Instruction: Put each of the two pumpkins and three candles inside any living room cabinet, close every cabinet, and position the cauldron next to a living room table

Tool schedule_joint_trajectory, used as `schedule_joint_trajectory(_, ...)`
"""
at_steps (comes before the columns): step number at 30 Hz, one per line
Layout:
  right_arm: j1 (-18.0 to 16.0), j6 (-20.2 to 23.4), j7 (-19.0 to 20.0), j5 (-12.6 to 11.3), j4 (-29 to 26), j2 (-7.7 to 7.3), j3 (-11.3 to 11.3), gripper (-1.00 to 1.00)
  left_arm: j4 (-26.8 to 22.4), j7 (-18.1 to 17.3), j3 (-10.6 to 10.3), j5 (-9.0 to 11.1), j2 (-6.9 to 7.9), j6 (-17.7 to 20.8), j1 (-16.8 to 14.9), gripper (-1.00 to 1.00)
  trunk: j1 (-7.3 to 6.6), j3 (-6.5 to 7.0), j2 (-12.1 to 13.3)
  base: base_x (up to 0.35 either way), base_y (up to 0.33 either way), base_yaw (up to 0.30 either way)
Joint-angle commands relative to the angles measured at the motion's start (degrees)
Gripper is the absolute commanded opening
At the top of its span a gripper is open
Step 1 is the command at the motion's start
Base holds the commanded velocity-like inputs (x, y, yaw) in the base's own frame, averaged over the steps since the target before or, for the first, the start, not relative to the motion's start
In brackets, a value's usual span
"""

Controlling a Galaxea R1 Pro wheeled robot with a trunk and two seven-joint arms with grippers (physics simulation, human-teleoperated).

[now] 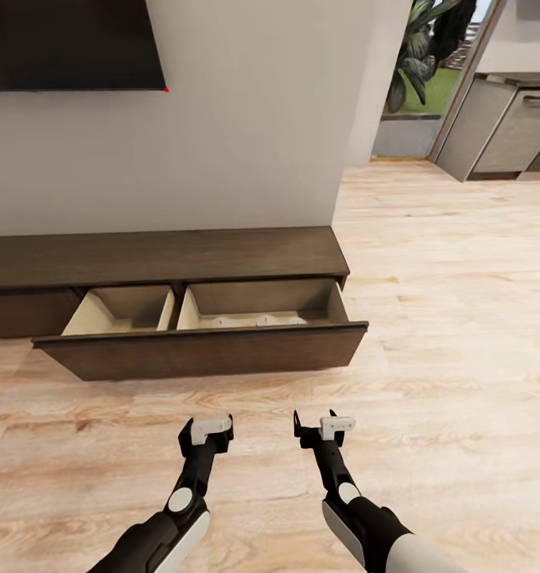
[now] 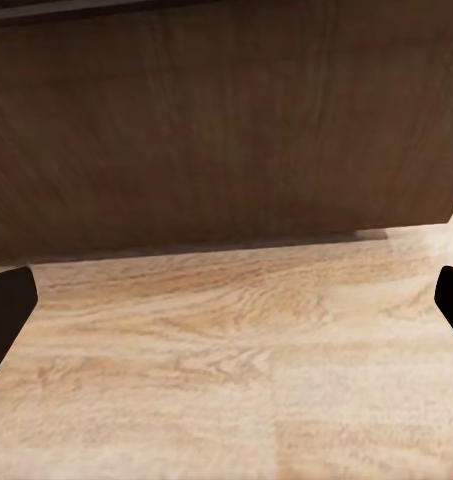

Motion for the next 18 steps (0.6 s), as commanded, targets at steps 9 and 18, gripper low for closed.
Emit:
schedule_joint_trajectory(9,-0.07,-0.1,-0.88,-0.44,-0.23,0.05,0.46,1.0,-0.02,0.19,-1.26,0.52,0.56,-0.55,-0.08,1.0,1.98,-1.66,-3.64,0.0,0.0,0.0)
schedule_joint_trajectory(18,-0.1,-0.14,-0.97,-0.56,-0.72,0.11,-0.87,1.0,-0.13,0.2,-1.38,-2.54,0.19,-0.6,-0.08,1.0,2.85,-2.37,-5.25,0.0,0.0,0.0)
